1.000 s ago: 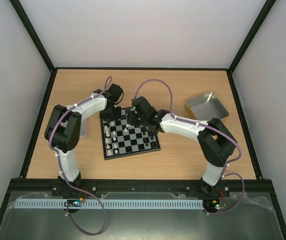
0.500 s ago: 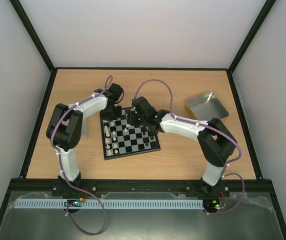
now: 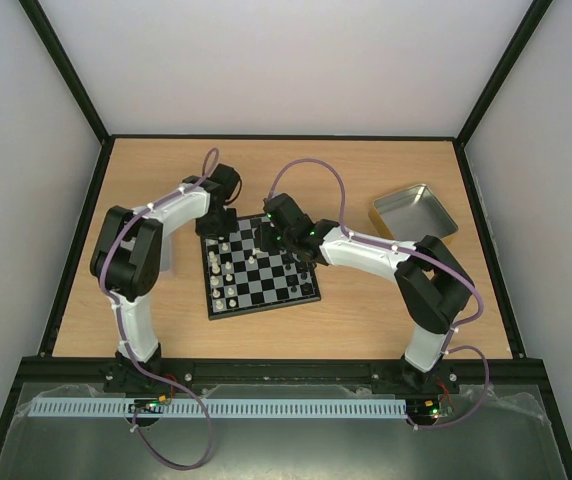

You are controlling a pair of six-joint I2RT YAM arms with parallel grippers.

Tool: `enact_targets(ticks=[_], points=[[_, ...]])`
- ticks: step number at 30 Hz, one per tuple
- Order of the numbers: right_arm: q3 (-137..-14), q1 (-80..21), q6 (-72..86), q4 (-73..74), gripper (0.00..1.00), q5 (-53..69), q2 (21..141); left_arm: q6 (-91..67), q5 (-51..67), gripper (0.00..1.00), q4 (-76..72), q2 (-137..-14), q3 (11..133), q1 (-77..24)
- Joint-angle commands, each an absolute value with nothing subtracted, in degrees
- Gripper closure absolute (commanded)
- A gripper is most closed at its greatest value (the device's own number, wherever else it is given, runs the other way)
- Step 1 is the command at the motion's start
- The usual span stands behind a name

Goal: Set up the chess pieces on the board
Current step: Adjust the chess piece on the chessboard, then pick up the chess piece from the chessboard.

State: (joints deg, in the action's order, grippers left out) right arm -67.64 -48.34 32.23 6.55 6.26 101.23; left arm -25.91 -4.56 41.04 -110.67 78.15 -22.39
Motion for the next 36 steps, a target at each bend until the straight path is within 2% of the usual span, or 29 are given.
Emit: enact_targets(ticks=[1, 6, 18, 22, 29, 36], points=[[-67.0, -48.1, 32.7, 5.9, 0.67, 5.6, 99.1, -26.0, -4.4, 0.83, 41.3, -110.6, 78.2, -22.0], [-66.9, -48.1, 32.7, 6.2, 0.67, 5.8, 98.3, -26.0, -3.0, 0.74, 41.8, -108.7, 78.6, -22.0], [-65.8, -48.1, 33.8, 6.4, 0.67, 4.5, 96.6, -25.9, 0.1, 0.73, 42.2, -102.9, 77.7, -22.6], [-63.8, -48.1, 34.5, 6.6, 0.67, 3.5, 95.3, -26.1, 2.0, 0.67, 41.3, -99.3, 76.2, -25.2], [-55.9, -47.3, 41.5, 3.6, 0.67, -5.3, 88.1, -28.0, 3.0, 0.6, 41.3, -97.8, 73.3, -33.2], [-48.5, -45.3, 46.6, 1.0, 0.66, -11.7, 80.9, -28.4, 2.1, 0.57, 41.5, -100.3, 71.3, -36.0]])
